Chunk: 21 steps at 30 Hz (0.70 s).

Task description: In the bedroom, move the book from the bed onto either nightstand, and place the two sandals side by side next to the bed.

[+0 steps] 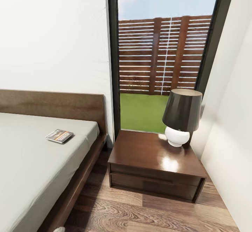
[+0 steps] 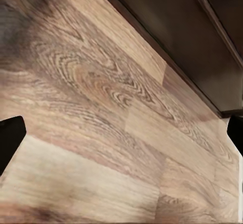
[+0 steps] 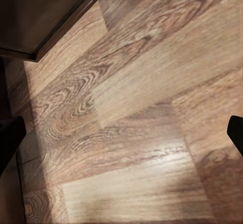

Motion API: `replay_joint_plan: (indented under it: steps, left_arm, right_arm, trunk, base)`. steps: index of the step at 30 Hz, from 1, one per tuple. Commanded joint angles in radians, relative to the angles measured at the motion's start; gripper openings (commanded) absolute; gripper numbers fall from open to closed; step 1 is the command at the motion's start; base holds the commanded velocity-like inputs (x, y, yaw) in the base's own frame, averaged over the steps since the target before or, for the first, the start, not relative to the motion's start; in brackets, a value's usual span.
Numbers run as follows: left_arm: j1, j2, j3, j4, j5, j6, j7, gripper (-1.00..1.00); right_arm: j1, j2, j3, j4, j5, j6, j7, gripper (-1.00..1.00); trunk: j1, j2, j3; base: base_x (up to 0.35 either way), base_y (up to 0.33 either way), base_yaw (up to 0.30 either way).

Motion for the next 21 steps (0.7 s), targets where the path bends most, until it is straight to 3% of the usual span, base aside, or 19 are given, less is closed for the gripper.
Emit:
replay_joint_plan:
  steps: [1,15,19,20,21]
  left_arm:
    - [-0.001,-0.002,-0.01,-0.017,0.009,0.011,0.015,1.0]
    - [-0.001,-0.023,-0.011,-0.261,0.012,0.177,0.208,1.0]
    - [-0.001,-0.023,-0.01,-0.34,0.011,0.247,0.233,1.0]
    - [0.0,-0.023,-0.009,-0.422,0.01,0.318,0.255,1.0]
    - [0.0,-0.023,-0.009,-0.422,0.01,0.318,0.255,1.0]
  right_arm:
    - [-0.002,0.0,-0.002,0.004,0.0,-0.009,0.005,1.0]
    - [-0.002,-0.002,0.012,0.004,0.014,-0.031,0.002,1.0]
    - [-0.002,-0.002,0.02,0.004,0.02,-0.031,0.002,1.0]
    - [-0.002,-0.002,0.026,0.004,0.025,-0.03,0.002,1.0]
    - [-0.002,-0.002,0.026,0.004,0.025,-0.03,0.002,1.0]
  trunk:
    - [0.0,0.0,-0.001]
    - [0.0,0.0,-0.001]
    - [0.0,0.0,-0.001]
    - [0.0,0.0,-0.001]
    - [0.0,0.0,-0.001]
  base:
    - [0.0,0.0,0.0]
    - [0.0,0.0,0.0]
    - [0.0,0.0,0.0]
    - [0.0,0.0,0.0]
    - [0.0,0.0,0.0]
